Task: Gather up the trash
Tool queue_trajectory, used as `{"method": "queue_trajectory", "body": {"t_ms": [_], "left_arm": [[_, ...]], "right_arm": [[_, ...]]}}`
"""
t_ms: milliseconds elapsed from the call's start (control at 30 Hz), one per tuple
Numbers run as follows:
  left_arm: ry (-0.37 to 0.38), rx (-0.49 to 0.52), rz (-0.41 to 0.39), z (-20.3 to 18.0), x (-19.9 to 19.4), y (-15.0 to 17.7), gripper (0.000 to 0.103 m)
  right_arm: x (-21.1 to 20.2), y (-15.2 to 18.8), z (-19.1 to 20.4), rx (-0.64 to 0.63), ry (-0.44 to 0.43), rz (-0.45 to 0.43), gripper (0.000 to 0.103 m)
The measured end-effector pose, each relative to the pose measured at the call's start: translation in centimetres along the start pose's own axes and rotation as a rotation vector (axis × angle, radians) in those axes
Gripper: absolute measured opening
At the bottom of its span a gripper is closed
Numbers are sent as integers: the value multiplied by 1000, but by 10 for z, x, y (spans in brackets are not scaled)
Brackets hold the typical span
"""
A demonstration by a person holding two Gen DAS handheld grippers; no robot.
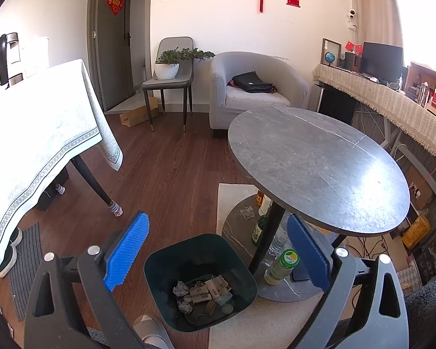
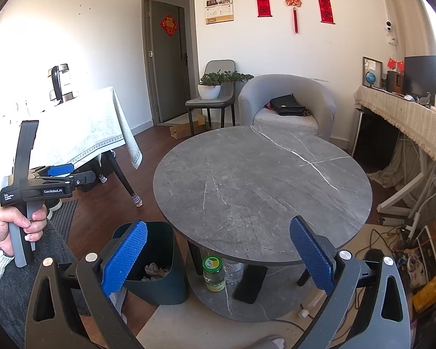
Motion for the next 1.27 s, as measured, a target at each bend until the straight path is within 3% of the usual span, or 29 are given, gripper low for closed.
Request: {"method": "queue_trajectory", "body": {"t_ms": [1267], "left_arm": [[-14, -2, 15, -2, 3, 4, 98]], "right_arm": [[1, 1, 0, -2, 1, 4, 100]]}}
Point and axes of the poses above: each gripper's, at about its wrist camera, not at the fingertips, and x roughly the way its jaws point, z to its left, y to its underside, the point moved 6 cm from there along x, roughly the way its jaws point, and after that the axes turned 12 degrees about y, right-handed, at the moved point
